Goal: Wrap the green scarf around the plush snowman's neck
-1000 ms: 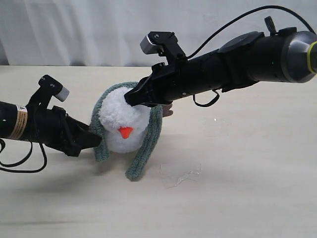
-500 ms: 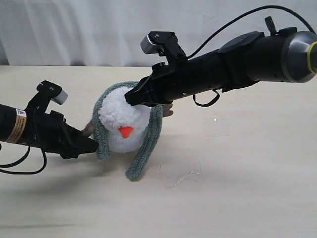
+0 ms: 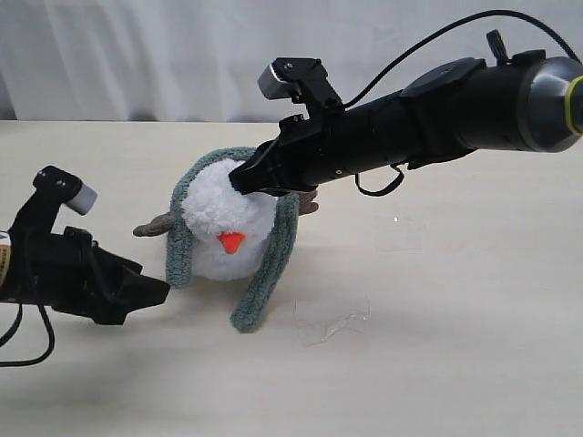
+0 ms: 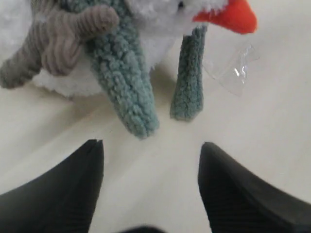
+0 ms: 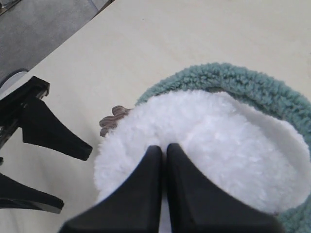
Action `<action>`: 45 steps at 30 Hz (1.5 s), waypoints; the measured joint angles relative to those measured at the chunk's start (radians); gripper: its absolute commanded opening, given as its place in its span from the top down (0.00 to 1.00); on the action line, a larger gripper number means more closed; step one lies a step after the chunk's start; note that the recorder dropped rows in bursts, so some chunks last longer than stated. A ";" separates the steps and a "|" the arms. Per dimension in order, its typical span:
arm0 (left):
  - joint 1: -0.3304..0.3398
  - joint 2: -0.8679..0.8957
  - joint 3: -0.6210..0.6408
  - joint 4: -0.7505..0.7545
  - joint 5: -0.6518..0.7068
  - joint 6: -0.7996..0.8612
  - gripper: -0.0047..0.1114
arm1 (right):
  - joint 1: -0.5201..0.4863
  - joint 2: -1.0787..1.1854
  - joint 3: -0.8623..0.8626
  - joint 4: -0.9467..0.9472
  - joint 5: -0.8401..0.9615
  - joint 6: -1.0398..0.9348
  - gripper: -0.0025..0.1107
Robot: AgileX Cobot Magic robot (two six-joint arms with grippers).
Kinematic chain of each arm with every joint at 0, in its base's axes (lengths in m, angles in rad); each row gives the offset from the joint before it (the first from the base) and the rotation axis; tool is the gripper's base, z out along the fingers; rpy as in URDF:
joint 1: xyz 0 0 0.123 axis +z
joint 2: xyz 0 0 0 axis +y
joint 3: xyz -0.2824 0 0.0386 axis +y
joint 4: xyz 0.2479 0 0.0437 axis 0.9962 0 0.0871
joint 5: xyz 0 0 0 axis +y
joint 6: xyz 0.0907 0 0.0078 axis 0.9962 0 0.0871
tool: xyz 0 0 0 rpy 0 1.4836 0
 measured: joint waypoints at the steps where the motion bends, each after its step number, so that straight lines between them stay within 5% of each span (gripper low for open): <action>1: 0.000 0.019 0.000 -0.057 -0.018 0.056 0.48 | 0.000 0.000 0.000 0.000 0.000 0.000 0.94; 4: 0.000 0.117 0.000 -0.291 -0.142 0.317 0.48 | 0.000 0.000 0.000 0.000 0.000 0.000 0.94; 8: 0.000 0.185 -0.002 -0.455 -0.146 0.468 0.48 | 0.000 0.000 0.000 0.000 0.000 0.000 0.94; 15: 0.000 0.285 -0.006 -0.557 -0.266 0.570 0.49 | 0.000 0.000 0.000 0.000 0.000 0.000 0.94; 20: 0.000 0.310 -0.017 -0.561 -0.327 0.579 0.63 | 0.000 0.000 0.000 0.000 0.000 0.000 0.94; 28: 0.000 0.313 -0.018 -0.491 -0.140 0.405 0.96 | 0.000 0.000 0.000 0.000 0.000 0.000 0.94; 38: 0.000 0.313 -0.018 -0.215 -0.214 0.188 0.96 | 0.000 0.000 0.000 0.000 0.000 0.000 0.94; 45: 0.000 0.313 -0.019 -0.194 -0.208 0.148 0.96 | 0.000 0.000 0.000 0.000 0.000 0.002 0.94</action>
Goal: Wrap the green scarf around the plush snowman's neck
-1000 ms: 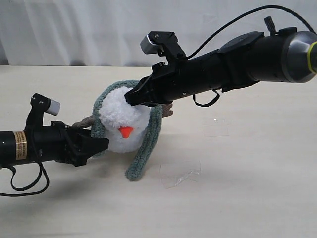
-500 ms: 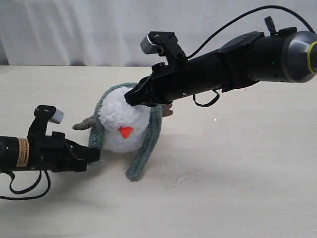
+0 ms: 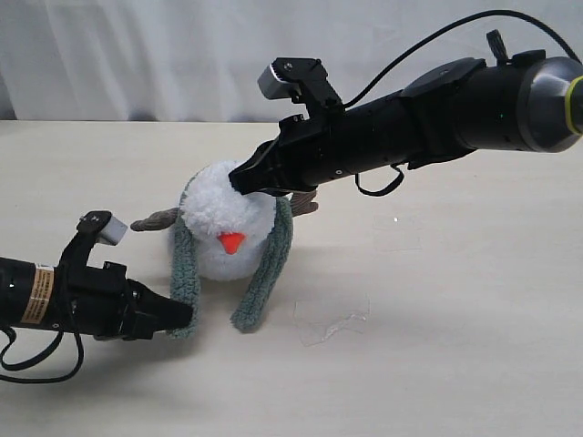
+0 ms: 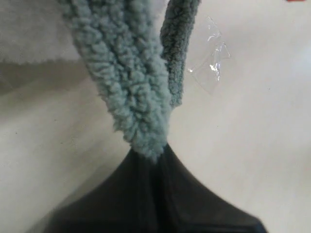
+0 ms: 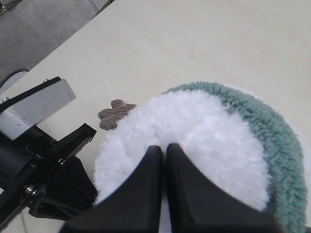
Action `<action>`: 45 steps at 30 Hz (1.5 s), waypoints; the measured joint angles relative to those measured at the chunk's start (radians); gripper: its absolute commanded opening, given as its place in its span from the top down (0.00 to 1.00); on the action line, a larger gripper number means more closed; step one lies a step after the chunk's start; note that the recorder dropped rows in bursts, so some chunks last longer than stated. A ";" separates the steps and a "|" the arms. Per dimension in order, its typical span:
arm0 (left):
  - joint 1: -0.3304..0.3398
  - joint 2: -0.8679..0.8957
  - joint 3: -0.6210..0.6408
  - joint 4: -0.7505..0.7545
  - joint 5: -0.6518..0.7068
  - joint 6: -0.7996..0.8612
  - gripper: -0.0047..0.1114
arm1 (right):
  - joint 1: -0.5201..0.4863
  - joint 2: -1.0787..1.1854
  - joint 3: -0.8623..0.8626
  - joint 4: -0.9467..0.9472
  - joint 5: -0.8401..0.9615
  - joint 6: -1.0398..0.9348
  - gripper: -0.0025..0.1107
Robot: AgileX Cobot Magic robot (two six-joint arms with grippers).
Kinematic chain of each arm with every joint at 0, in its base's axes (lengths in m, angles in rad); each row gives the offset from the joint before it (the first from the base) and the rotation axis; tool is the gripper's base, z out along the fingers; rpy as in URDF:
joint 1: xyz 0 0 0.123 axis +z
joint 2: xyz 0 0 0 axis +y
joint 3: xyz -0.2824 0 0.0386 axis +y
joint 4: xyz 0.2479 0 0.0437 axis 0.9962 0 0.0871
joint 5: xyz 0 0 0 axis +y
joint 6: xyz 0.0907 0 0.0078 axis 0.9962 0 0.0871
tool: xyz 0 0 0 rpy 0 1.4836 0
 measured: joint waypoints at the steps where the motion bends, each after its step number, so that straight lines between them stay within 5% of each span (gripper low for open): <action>1: 0.000 0.000 0.000 0.006 0.000 -0.002 0.96 | 0.000 0.000 0.000 0.000 0.000 0.000 0.94; 18: 0.000 0.000 0.000 -0.064 -0.056 0.074 0.96 | 0.000 0.000 0.000 0.000 0.004 0.003 0.93; 27: -0.020 0.042 -0.002 -0.038 -0.079 0.076 0.96 | 0.000 0.000 0.000 0.000 0.006 0.004 0.72; 33: -0.075 0.078 -0.002 -0.134 -0.079 0.175 0.96 | 0.000 0.000 0.000 0.000 0.008 0.004 0.66; 41: -0.077 0.078 -0.002 -0.205 -0.051 0.210 0.96 | 0.000 -0.037 0.000 -0.008 -0.008 0.004 0.43; 45: -0.077 0.078 -0.002 -0.214 -0.049 0.213 0.96 | 0.000 -0.086 0.000 -0.057 -0.012 0.035 0.43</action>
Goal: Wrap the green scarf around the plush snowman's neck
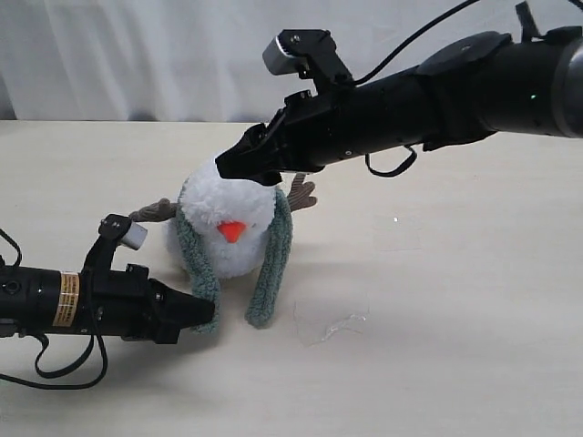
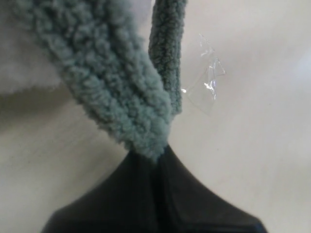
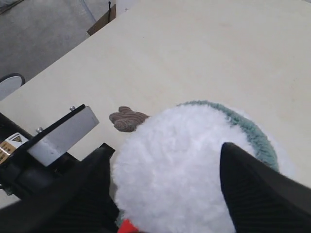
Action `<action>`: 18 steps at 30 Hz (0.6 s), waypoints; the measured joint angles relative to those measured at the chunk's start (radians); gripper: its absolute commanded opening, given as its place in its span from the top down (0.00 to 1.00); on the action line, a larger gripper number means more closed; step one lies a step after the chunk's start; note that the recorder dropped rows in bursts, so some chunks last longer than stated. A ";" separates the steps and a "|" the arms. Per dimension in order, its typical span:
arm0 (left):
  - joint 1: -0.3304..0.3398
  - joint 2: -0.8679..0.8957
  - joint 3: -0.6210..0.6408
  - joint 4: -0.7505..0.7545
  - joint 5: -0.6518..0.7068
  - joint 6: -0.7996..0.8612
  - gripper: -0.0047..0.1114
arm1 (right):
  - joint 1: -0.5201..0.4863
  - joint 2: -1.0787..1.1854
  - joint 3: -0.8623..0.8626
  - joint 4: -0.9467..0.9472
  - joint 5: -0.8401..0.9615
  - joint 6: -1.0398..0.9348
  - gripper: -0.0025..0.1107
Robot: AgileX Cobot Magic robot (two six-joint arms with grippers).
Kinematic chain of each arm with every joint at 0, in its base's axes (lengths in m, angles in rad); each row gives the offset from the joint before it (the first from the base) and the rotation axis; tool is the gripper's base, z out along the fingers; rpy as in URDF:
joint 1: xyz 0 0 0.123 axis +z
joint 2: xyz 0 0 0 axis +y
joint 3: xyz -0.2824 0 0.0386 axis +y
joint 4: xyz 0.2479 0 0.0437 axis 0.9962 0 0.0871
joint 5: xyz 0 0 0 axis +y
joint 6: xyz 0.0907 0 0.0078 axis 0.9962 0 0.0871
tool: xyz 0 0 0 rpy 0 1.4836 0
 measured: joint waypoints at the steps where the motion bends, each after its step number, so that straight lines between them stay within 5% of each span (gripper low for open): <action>1: 0.000 0.000 0.000 0.000 0.002 0.000 0.96 | 0.000 -0.016 0.000 -0.030 0.000 0.025 0.43; 10: 0.000 0.000 0.000 -0.006 0.006 0.004 0.96 | 0.000 -0.124 0.046 -0.446 0.034 0.464 0.43; 18: 0.000 0.000 0.000 -0.025 -0.010 0.008 0.96 | 0.000 -0.118 0.269 -0.409 -0.142 0.451 0.43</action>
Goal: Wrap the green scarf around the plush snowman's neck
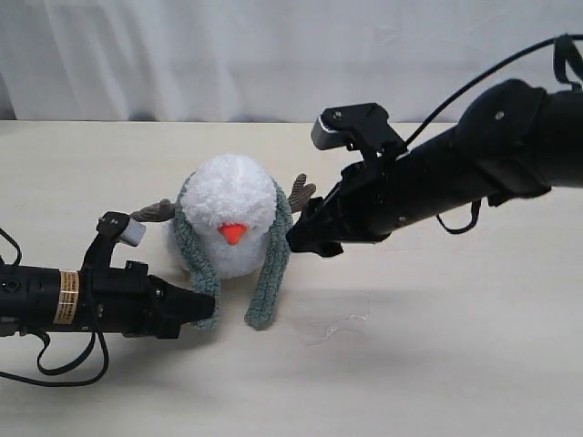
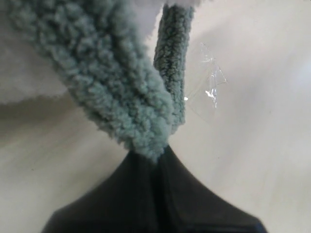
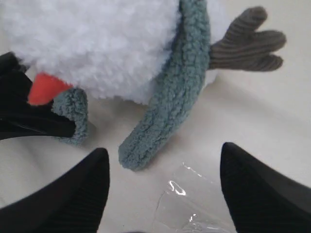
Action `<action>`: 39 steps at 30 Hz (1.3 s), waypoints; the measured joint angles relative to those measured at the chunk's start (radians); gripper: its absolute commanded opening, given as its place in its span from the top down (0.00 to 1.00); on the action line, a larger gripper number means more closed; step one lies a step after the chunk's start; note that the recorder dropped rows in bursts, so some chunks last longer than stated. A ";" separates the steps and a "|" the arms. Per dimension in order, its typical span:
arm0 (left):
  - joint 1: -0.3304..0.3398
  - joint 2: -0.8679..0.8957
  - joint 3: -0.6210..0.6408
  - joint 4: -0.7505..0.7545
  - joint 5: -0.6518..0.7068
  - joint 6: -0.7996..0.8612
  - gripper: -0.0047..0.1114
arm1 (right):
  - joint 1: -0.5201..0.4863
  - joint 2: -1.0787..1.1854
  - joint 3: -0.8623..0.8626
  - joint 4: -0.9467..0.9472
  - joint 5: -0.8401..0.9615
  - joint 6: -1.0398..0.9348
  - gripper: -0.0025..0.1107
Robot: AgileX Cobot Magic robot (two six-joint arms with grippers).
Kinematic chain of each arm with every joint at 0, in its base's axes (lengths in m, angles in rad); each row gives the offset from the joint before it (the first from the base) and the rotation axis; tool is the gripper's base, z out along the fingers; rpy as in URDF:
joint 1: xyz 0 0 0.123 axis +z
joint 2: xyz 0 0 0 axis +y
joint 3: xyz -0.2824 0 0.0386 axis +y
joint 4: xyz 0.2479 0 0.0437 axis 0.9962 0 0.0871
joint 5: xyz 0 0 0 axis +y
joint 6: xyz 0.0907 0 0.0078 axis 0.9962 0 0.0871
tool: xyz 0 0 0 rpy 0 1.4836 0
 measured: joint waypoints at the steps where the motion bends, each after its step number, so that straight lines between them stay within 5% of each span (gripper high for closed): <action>1: 0.000 0.000 0.000 -0.002 -0.001 0.000 0.96 | 0.000 0.009 0.019 0.042 -0.010 -0.038 0.43; 8: 0.000 0.000 0.000 -0.002 -0.010 0.002 0.96 | 0.000 0.152 0.026 0.405 -0.016 -0.358 0.43; 20: 0.000 0.000 0.000 -0.002 -0.012 0.004 0.96 | 0.041 0.295 -0.049 0.468 0.003 -0.402 0.43; 22: 0.000 0.000 0.000 -0.002 -0.012 0.004 0.96 | 0.058 0.314 -0.058 0.470 -0.016 -0.400 0.47; 31: 0.000 0.000 0.000 -0.022 -0.026 0.026 0.96 | 0.065 0.329 -0.067 0.506 0.021 -0.376 0.94; 39: 0.000 0.000 0.000 -0.028 -0.026 0.047 0.96 | 0.065 0.327 -0.067 0.598 0.161 -0.415 0.94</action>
